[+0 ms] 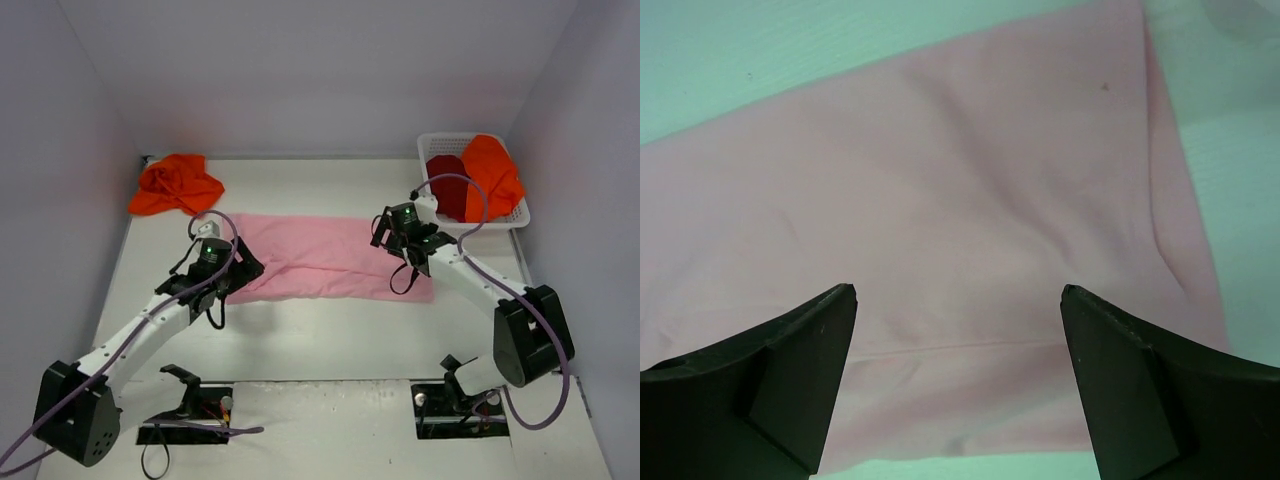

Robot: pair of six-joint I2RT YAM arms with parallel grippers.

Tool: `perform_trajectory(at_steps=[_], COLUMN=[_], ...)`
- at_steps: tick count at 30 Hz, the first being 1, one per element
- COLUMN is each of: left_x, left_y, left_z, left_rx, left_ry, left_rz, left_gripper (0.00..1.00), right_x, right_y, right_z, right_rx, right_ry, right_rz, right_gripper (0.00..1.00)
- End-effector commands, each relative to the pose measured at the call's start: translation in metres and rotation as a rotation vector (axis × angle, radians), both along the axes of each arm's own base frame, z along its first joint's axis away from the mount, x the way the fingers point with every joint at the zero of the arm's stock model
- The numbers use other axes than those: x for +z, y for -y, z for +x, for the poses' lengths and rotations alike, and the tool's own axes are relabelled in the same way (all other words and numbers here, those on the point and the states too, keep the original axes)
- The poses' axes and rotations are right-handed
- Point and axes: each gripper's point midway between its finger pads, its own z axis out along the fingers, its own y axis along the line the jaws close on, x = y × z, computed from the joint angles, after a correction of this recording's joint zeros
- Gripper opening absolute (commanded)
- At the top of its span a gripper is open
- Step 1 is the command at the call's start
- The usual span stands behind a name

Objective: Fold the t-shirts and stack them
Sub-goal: Fold the tshirt

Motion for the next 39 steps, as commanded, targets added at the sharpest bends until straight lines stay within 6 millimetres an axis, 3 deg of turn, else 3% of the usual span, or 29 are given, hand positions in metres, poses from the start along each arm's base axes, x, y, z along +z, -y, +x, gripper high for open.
perform_trajectory(at_steps=[1,6,14,23,39], left_x=[-0.003,-0.010,-0.028,-0.051,-0.060], left_y=[-0.012,-0.014,-0.010,-0.016,-0.027], left_z=[-0.022,-0.039,-0.038,-0.039,-0.033], left_rx=[0.016,0.033,0.069,0.123,0.191], left_ry=[-0.034,-0.055,-0.097,-0.139,-0.139], left_rz=[0.026,-0.014,-0.041,-0.024,0.018], left_gripper=[0.72,0.72,0.72,0.72,0.72], right_x=[0.013,0.003,-0.006,-0.009,-0.006], right_y=[0.008,0.012,0.025,0.038,0.048], right_z=[-0.014,-0.035,-0.048,-0.047,-0.047], right_rx=[-0.036,-0.059,-0.118,-0.148,-0.174], right_ry=[0.026,0.006,-0.001,-0.007,0.007], right_rz=[-0.006,0.011,0.004,-0.019,-0.036], right_gripper=[0.80,0.80,0.79,0.79,0.78])
